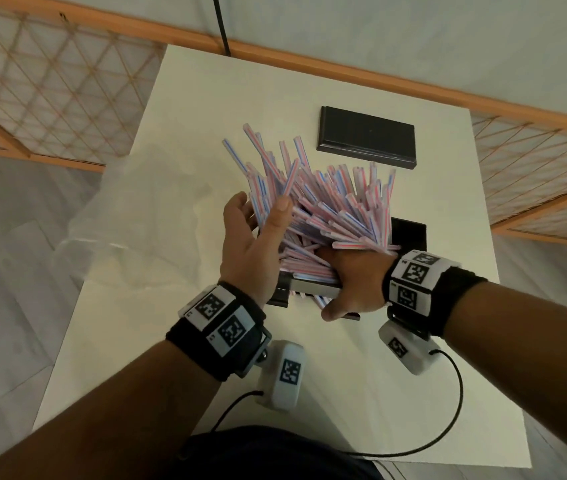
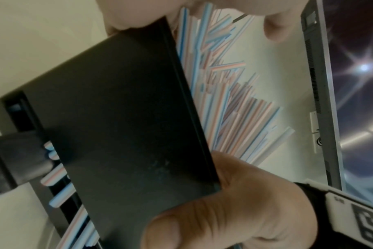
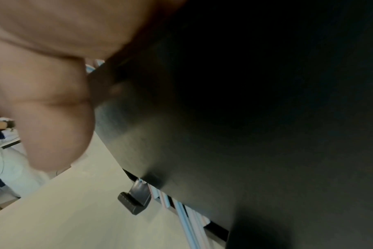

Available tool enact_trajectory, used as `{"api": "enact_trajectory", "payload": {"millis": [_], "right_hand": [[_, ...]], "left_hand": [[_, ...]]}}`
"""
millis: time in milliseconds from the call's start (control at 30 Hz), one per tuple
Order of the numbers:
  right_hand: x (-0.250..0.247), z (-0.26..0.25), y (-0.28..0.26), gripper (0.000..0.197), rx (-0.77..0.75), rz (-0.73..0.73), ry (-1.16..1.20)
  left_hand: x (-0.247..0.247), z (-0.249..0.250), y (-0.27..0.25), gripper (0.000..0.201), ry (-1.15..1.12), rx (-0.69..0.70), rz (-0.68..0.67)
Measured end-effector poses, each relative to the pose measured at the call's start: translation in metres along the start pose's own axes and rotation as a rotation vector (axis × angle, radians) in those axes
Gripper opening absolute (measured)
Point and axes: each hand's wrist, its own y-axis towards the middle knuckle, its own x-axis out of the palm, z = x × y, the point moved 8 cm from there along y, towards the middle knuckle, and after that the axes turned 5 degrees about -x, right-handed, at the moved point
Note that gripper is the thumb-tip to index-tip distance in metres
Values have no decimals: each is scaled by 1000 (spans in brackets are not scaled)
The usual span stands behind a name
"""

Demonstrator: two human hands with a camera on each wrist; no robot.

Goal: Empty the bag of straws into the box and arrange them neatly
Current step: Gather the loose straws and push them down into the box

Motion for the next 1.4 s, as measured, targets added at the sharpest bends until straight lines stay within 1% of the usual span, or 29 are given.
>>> {"api": "enact_trajectory", "payload": {"millis": [100, 200, 300, 400, 433, 467, 600, 667, 700, 767, 833, 867, 933, 1000, 1133, 1167, 1233, 1267, 1333, 1367, 1400], "right_hand": [[-1, -1, 3, 78, 13, -22, -11], [-2, -3, 5, 81, 20, -35, 29], [-5, -8, 9, 83, -18, 6, 17], [-8, -7, 12, 91, -30, 76, 76], [-10, -7, 13, 93, -40, 102, 112], [-12, -8, 13, 93, -61, 129, 155], [-19, -11, 8, 77, -126, 183, 291], [-19, -9, 7, 76, -118, 178, 302], [-17, -7, 7, 77, -97, 166, 276], [-12, -3, 7, 80, -29, 107, 161], [-5, 2, 5, 74, 36, 34, 104], [-3, 4, 4, 74, 44, 5, 129], [0, 7, 2, 73, 53, -44, 189], [3, 10, 1, 69, 71, -93, 195], [8, 12, 7, 87, 103, -167, 227], [7, 11, 8, 89, 106, -163, 248], [1, 13, 8, 90, 124, -107, 272], [-4, 13, 6, 86, 137, -76, 275], [-9, 6, 3, 67, 136, -38, 242], [-10, 1, 2, 63, 123, -30, 185], [-9, -2, 0, 63, 117, -22, 106]], "left_hand": [[-4, -2, 3, 93, -66, -31, 41], [-4, -1, 2, 98, -84, -23, 52], [-5, 0, 3, 91, -104, 3, 63], [-4, 0, 4, 97, -139, -4, 50], [-4, 3, 4, 95, -144, 7, 52], [-4, 5, 3, 88, -149, 32, 58], [-9, 20, 3, 50, -108, 152, 100], [-11, 25, 6, 44, -49, 197, 116], [-10, 27, 7, 44, -13, 204, 115], [-7, 26, 9, 52, 48, 196, 93], [-6, 26, 10, 62, 96, 179, 95], [-7, 25, 11, 62, 110, 174, 99], [-7, 26, 11, 54, 114, 163, 107], [-5, 26, 9, 47, 90, 152, 106], [-3, 28, 5, 47, 51, 149, 95], [-2, 28, 4, 48, 49, 153, 92], [-2, 29, 3, 49, 40, 155, 97], [-2, 29, 3, 48, 35, 155, 103], [-5, 27, 4, 52, 50, 157, 113], [-5, 26, 5, 57, 77, 161, 110], [-5, 26, 5, 62, 109, 165, 108]]}}
